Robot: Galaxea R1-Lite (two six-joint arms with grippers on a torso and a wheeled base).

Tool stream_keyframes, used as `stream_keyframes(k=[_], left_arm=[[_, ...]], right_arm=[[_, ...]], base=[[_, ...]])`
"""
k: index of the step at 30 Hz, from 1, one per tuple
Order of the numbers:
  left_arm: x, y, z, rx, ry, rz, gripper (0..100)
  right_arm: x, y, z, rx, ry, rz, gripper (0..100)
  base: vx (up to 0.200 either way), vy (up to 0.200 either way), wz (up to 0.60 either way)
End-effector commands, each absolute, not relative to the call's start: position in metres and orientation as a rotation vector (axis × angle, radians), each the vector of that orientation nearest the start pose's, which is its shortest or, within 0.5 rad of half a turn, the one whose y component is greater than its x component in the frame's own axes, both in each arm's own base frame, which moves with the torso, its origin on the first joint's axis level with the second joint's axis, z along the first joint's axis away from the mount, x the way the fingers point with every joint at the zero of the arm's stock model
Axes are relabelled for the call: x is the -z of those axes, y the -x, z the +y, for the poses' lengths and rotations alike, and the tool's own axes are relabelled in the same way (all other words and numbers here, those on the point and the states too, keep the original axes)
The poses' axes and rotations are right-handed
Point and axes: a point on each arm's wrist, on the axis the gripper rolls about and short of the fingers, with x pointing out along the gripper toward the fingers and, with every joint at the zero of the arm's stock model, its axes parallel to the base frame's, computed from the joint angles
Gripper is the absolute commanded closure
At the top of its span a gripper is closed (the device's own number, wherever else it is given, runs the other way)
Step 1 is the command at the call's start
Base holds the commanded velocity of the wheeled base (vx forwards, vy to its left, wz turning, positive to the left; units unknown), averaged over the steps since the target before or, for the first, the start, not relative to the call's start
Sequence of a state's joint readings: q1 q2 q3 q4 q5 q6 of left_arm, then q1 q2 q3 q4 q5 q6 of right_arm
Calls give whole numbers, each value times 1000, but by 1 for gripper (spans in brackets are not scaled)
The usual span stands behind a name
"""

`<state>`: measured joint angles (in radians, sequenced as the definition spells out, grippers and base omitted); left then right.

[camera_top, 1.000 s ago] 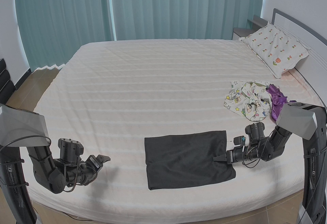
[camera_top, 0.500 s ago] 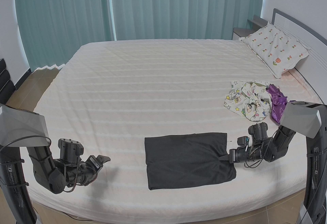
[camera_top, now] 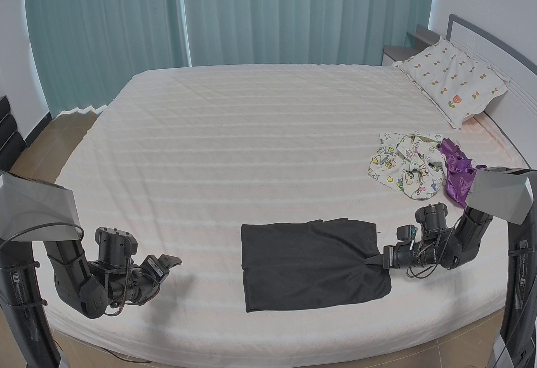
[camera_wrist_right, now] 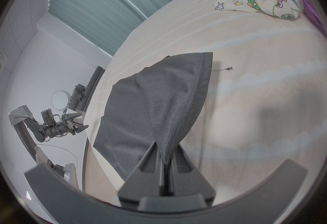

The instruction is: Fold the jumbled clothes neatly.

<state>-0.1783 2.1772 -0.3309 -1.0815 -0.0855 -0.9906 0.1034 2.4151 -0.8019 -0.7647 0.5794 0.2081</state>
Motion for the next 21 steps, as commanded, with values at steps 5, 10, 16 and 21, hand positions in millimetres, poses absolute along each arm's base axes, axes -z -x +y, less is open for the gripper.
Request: stream_keyframes(k=[5,10,16,21], left_arm=[[13,-265,-50,-148,899,824,0],[13,-265,-50,-149,898,823,0],[13,-265,-50,-148,899,822,0],[13,-265,-50,-148,899,822,0]], right_arm=[[52,-354,48,-551,-394,906,100],[52,-354,48,-552,-395,904,100],[49,-354,47,-552,-394,897,100],[48,-354,47,-553,-394,895,100]], base=[[0,-200,0],[0,-200,0],[0,-200,0],[0,-200,0]])
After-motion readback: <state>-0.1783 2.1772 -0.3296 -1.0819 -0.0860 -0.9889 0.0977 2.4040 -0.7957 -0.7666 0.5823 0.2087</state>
